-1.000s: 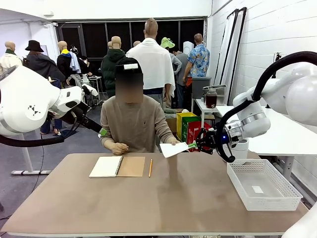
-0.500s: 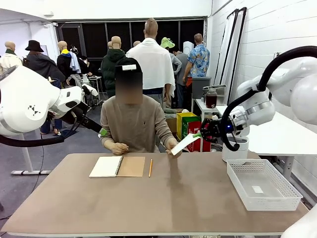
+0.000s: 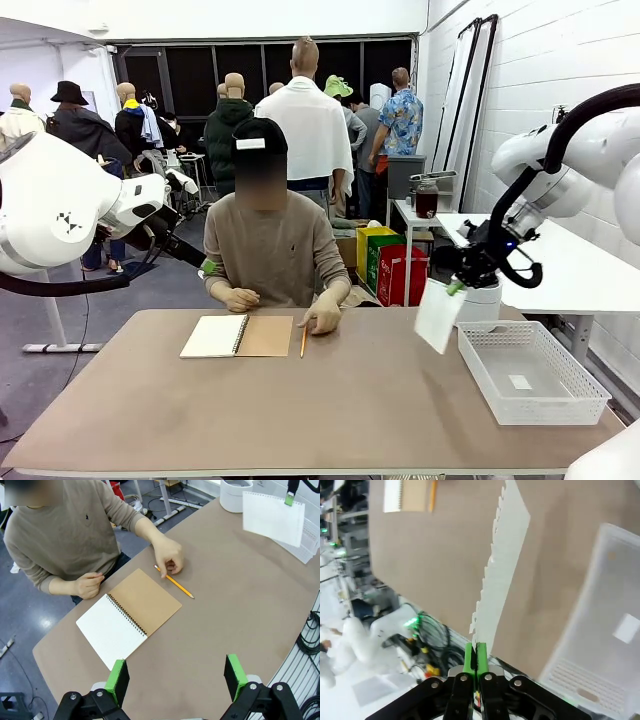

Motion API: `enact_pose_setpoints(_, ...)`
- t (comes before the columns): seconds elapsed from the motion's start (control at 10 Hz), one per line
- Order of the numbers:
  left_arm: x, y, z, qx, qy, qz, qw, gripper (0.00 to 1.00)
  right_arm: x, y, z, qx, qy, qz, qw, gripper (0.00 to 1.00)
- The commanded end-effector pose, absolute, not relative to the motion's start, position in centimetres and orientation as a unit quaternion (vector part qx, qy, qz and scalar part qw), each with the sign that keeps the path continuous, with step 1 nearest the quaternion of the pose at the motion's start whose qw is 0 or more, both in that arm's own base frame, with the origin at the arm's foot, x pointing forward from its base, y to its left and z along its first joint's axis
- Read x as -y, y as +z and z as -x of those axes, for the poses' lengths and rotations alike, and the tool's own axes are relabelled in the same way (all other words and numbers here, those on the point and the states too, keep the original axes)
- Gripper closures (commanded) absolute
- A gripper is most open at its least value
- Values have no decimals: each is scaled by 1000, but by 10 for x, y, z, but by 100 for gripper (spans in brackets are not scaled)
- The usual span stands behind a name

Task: Sort the paper based on its condition.
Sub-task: If a person hands you a paper, place it in the Organizing basket , and if it's crumpled, put it in the Trash can.

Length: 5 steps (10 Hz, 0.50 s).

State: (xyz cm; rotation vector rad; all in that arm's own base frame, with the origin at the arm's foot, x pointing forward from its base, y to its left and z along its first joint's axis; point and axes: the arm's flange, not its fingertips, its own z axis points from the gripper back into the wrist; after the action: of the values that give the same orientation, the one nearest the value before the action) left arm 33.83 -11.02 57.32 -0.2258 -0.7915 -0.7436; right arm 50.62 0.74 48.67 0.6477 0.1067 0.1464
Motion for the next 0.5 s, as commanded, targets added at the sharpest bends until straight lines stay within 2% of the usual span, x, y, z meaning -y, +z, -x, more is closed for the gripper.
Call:
enact_pose_setpoints(0.0, 109, 573, -338, 375, -353, 111, 850, 0, 8, 502, -501, -47, 88, -269, 958, 100)
enact_pose_setpoints(0.2, 109, 573, -338, 375, -353, 111, 850, 0, 10, 513, -502, -29, 63, -214, 974, 100)
enact_pose_setpoints(0.3, 109, 573, -338, 375, -353, 111, 850, 0, 14, 504, -499, -44, 82, -263, 960, 100)
enact_pose_setpoints(0.4, 109, 573, -338, 375, -353, 111, 850, 0, 14, 504, -499, -44, 82, -263, 960, 100)
